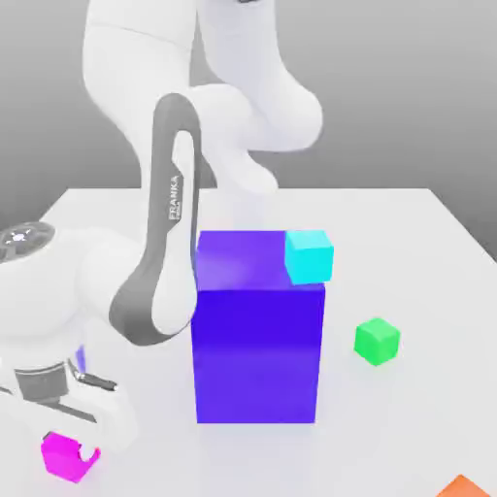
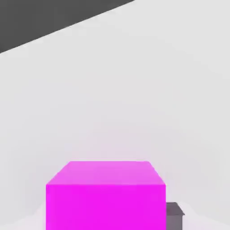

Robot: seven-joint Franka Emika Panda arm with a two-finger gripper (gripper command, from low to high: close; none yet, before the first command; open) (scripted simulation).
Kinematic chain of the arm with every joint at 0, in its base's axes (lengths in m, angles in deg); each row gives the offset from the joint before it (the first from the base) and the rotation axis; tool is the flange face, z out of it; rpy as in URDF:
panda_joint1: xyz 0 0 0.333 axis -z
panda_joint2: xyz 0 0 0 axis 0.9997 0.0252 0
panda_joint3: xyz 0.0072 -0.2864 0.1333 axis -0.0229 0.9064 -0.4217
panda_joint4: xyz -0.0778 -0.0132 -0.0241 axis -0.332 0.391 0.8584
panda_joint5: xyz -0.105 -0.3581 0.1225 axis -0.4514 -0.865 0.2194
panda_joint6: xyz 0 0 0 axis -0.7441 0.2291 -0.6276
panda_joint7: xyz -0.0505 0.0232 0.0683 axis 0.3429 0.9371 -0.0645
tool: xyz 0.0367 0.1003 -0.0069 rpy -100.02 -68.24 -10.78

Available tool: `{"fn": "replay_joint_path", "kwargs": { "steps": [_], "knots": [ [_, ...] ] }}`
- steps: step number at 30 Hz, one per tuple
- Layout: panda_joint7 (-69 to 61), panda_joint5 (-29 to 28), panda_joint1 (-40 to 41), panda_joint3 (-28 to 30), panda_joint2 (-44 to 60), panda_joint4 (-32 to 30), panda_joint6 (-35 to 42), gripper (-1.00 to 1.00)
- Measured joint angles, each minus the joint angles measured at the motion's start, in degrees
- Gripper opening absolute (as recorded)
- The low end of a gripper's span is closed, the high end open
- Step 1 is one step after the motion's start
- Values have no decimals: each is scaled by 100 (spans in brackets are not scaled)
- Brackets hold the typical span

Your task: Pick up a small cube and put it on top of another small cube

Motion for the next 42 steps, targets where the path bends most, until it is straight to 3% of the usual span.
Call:
{"fn": "replay_joint_path", "kwargs": {
  "steps": [7, 20, 25, 34, 39, 42],
  "knots": [
    [376, -531, -303, 390, -1010, -245, 762, -100],
    [-2706, 429, -1532, -2015, -2160, -1209, 1259, -100],
    [-3978, 593, -2716, -2644, -2927, -1908, 1330, -100],
    [-5142, -101, -3652, -3416, -4607, -3579, 896, -100],
    [-4940, -554, -3422, -3690, -3778, -3641, -35, -100],
    [-4478, -1251, -3159, -3743, -3126, -3631, -655, -100]
  ]
}}
